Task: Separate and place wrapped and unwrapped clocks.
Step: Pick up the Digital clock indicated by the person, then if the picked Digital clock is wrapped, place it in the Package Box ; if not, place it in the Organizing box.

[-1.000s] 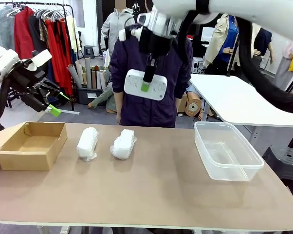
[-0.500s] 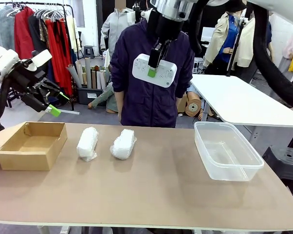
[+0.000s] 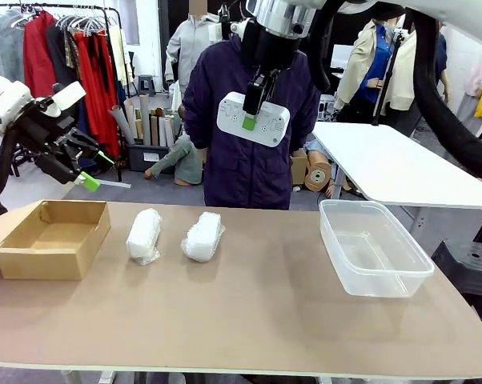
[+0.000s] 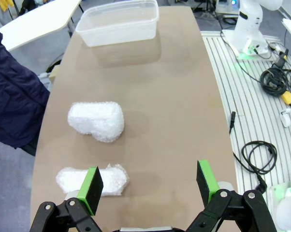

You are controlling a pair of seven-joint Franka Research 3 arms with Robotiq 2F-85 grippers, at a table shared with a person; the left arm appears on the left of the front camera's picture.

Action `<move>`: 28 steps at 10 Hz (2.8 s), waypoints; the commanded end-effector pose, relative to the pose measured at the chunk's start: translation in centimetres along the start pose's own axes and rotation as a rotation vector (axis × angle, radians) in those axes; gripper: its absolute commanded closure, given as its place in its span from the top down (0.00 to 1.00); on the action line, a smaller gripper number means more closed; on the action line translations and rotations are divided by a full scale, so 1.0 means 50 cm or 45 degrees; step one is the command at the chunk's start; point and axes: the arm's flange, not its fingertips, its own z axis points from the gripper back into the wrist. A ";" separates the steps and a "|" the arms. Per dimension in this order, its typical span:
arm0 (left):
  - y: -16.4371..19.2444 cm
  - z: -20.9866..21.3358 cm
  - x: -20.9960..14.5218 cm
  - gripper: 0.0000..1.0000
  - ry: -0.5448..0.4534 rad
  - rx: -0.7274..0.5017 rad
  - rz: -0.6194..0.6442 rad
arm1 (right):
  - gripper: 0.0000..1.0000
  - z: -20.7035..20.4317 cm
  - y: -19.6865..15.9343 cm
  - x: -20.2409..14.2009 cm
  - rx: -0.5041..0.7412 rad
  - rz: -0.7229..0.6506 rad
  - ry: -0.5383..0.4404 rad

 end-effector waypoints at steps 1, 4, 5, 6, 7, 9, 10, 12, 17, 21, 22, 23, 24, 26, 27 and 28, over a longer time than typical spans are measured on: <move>-0.001 0.003 0.002 1.00 -0.020 -0.001 -0.006 | 0.00 0.010 0.001 0.000 -0.001 0.008 -0.010; -0.001 0.003 0.002 1.00 -0.020 -0.001 -0.006 | 0.00 0.010 0.001 0.000 -0.001 0.008 -0.010; -0.001 0.003 0.002 1.00 -0.020 -0.001 -0.006 | 0.00 0.010 0.001 0.000 -0.001 0.008 -0.010; -0.001 0.003 0.002 1.00 -0.020 -0.001 -0.006 | 0.00 0.010 0.001 0.000 -0.001 0.008 -0.010; -0.001 0.003 0.002 1.00 -0.020 -0.001 -0.006 | 0.00 0.010 0.001 0.000 -0.001 0.008 -0.010; -0.001 0.003 0.002 1.00 -0.020 -0.001 -0.006 | 0.00 0.010 0.001 0.000 -0.001 0.008 -0.010; -0.001 0.003 0.002 1.00 -0.020 -0.001 -0.006 | 0.00 0.010 0.001 0.000 -0.001 0.008 -0.010; -0.001 0.003 0.002 1.00 -0.020 -0.001 -0.006 | 0.00 0.010 0.001 0.000 -0.001 0.008 -0.010; -0.001 0.003 0.002 1.00 -0.020 -0.001 -0.006 | 0.00 0.030 -0.030 -0.030 -0.033 -0.190 -0.024; -0.001 0.003 0.002 1.00 -0.020 -0.001 -0.006 | 0.00 0.043 -0.068 -0.211 -0.048 -0.572 0.048; -0.001 0.003 0.002 1.00 -0.020 -0.001 -0.006 | 0.00 0.025 -0.062 -0.256 -0.050 -0.680 0.029; -0.001 0.003 0.002 1.00 -0.020 -0.001 -0.006 | 0.00 0.006 -0.064 -0.301 -0.054 -0.832 0.013; -0.001 0.003 0.002 1.00 -0.020 -0.001 -0.006 | 0.00 -0.020 -0.067 -0.348 -0.139 -0.987 0.025; -0.001 0.003 0.002 1.00 -0.020 -0.001 -0.006 | 0.00 -0.054 -0.064 -0.417 -0.283 -1.093 0.011; -0.001 0.003 0.002 1.00 -0.020 -0.001 -0.006 | 0.00 -0.066 -0.071 -0.444 -0.346 -1.099 0.057; -0.001 0.003 0.002 1.00 -0.020 -0.001 -0.006 | 0.00 -0.073 -0.090 -0.475 -0.408 -1.121 0.113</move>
